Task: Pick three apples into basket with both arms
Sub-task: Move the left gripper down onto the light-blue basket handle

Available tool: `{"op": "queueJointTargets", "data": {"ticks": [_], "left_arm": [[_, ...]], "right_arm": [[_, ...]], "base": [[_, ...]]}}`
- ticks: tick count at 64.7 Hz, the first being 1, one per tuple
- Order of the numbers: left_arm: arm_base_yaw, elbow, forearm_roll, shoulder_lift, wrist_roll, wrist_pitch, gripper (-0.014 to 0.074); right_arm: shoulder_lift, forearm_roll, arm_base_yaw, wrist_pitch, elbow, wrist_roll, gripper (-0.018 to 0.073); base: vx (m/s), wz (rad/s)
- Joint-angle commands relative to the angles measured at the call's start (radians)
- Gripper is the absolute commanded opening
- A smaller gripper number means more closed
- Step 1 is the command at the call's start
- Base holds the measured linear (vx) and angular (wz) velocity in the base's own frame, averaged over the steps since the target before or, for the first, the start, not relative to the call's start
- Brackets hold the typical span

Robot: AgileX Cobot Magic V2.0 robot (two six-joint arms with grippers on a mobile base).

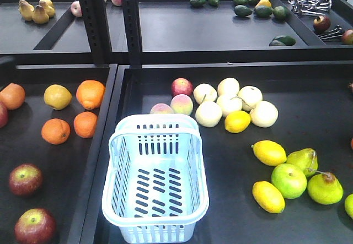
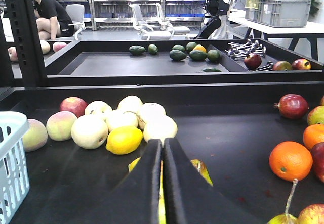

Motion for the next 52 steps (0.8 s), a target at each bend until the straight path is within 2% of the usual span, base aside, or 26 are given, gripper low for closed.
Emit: {"op": "queueJointTargets", "data": {"ticks": [1,6,13,20,35,52], "left_arm": [[-0.02,-0.085,0.048,0.065,0.045,-0.014,0.0551],[-0.031,-0.124,0.048,0.131,0.068,-0.078,0.0583],[-0.044,-0.175,0.048,0.227,0.083,-0.169,0.0582],[-0.059,-0.205,0.048,0.317,0.133,-0.232,0.0582],[-0.107,-0.212,0.048,0.477,0.31,-0.22,0.0582],[-0.207,-0.212,0.048,0.645,0.409,-0.177,0.0582]], "right_arm": [[-0.003,-0.008,-0.002,-0.073,0.012,-0.006,-0.0008],[-0.003,-0.008,-0.002,-0.073,0.012,-0.006,-0.0008],[-0.003,-0.008,-0.002,-0.073,0.012,-0.006,-0.0008],[-0.003,-0.008,-0.002,-0.073,0.012,-0.006,-0.0008],[-0.003,-0.008,-0.002,-0.073,0.012,-0.006,-0.0008],[-0.003,-0.008,-0.002,-0.073,0.012,-0.006,-0.0008]], "base": [[0.0,0.0],[0.0,0.0],[0.0,0.0],[0.0,0.0],[0.0,0.0],[0.0,0.0]]}}
